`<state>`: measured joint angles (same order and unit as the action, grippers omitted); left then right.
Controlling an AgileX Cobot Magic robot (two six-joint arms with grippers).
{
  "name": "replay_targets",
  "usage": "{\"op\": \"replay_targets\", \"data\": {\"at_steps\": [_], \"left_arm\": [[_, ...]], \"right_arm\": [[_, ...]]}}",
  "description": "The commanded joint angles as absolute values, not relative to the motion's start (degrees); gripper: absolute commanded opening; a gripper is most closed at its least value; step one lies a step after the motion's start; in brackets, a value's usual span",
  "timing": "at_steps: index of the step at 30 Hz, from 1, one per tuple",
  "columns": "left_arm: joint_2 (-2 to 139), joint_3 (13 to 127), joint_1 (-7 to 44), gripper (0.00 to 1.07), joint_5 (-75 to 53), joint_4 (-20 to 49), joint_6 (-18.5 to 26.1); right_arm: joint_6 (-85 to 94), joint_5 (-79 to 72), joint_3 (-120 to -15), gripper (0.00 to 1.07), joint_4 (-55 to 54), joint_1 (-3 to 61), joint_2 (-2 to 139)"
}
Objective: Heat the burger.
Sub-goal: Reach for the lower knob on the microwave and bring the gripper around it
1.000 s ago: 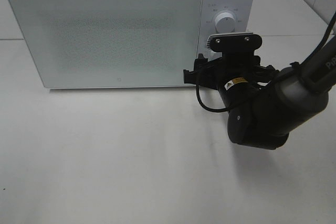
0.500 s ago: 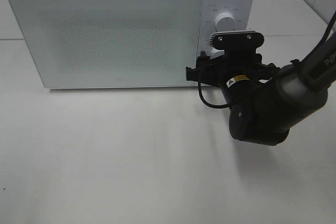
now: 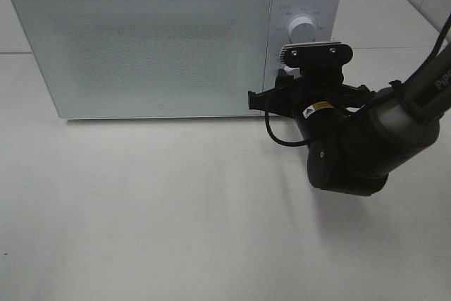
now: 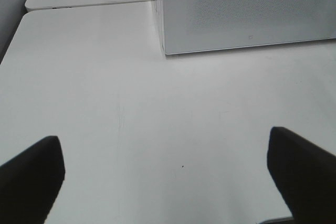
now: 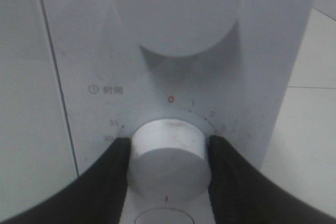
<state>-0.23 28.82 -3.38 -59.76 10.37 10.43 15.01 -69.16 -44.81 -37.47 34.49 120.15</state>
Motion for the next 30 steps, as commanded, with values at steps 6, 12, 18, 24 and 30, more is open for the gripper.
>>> {"op": "replay_targets", "data": {"at_steps": [6,12,18,24,30], "left_arm": [[-1.4,28.7,-3.3,1.01,-59.7,10.8,10.1],[-1.4,28.7,-3.3,1.01,-59.7,10.8,10.1],[-1.4,28.7,-3.3,1.01,-59.7,10.8,10.1],[-1.4,28.7,-3.3,1.01,-59.7,10.8,10.1],[-1.4,28.7,-3.3,1.01,-59.7,10.8,10.1]], "right_arm": [[15.4,-77.8,-45.4,0.03,-36.2,34.2,120.0],[16.4,-77.8,-45.4,0.03,-36.2,34.2,120.0],[16.5,-77.8,-45.4,0.02,-36.3,34.2,120.0],[16.5,-77.8,-45.4,0.02,-36.2,34.2,120.0],[15.0,-77.8,-45.4,0.0,-36.2,34.2,120.0]]}}
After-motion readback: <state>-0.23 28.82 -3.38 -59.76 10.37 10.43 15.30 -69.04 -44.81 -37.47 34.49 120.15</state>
